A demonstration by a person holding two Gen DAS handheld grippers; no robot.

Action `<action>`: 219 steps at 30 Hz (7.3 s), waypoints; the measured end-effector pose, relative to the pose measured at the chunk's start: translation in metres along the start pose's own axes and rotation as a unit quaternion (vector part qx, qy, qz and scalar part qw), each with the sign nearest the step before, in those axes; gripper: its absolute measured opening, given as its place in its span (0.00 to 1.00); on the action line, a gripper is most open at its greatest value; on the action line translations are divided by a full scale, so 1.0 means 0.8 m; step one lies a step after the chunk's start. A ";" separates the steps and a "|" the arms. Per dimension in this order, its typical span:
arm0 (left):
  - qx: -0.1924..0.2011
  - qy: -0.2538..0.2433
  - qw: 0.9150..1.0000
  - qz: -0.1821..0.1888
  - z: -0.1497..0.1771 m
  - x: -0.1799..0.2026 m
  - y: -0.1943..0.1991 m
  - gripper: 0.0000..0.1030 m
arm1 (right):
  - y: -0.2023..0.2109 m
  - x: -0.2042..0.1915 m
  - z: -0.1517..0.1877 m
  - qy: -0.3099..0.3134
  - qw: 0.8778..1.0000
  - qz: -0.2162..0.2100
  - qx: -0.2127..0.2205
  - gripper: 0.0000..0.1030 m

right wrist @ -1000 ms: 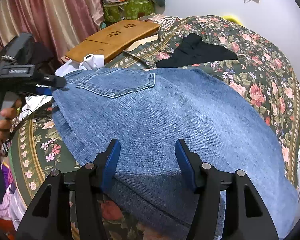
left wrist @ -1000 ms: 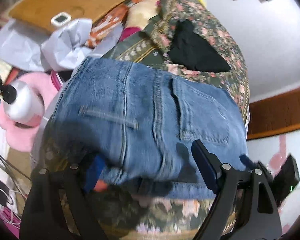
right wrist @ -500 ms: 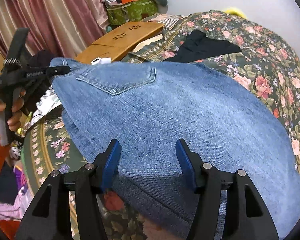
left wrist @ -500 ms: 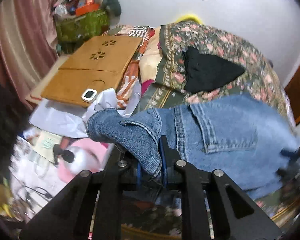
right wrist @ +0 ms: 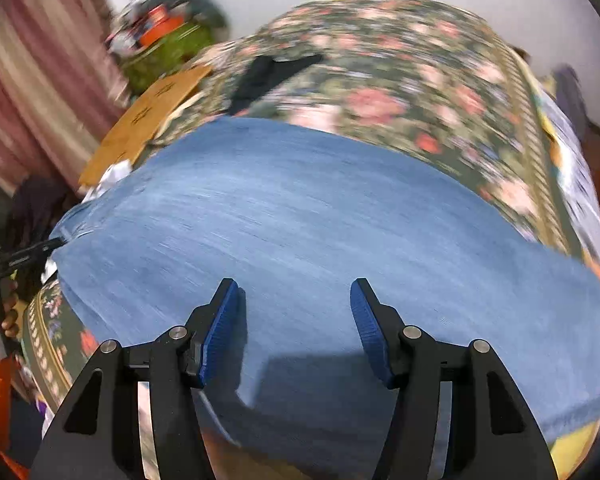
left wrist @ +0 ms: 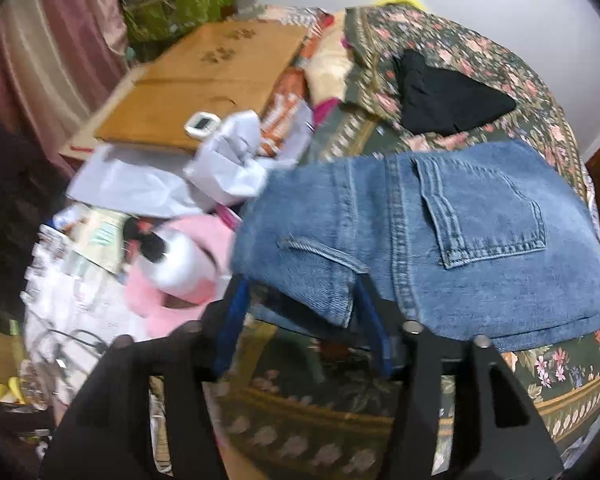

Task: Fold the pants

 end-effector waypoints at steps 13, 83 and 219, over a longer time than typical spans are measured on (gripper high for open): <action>0.078 -0.046 0.996 -0.022 -0.100 0.099 0.051 0.83 | 0.125 0.226 0.072 -0.212 0.967 0.120 0.079 0.57; -0.033 -0.322 0.922 0.213 0.028 0.612 0.008 0.88 | 0.176 0.401 0.094 -0.383 0.889 0.156 0.195 0.07; -0.136 0.196 0.950 0.202 0.039 0.050 -0.022 0.99 | -0.047 -0.084 -0.029 0.111 0.993 -0.030 -0.001 0.65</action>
Point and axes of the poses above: each gripper's, at about its wrist camera, not at the fingertips, and y roughly against the way its jaws point, x to its right, z to its underside, the point moved 8 cm from there along -y, roughly the way its jaws point, and after that the axes turned 7 degrees about x, right-handed, at the moved point
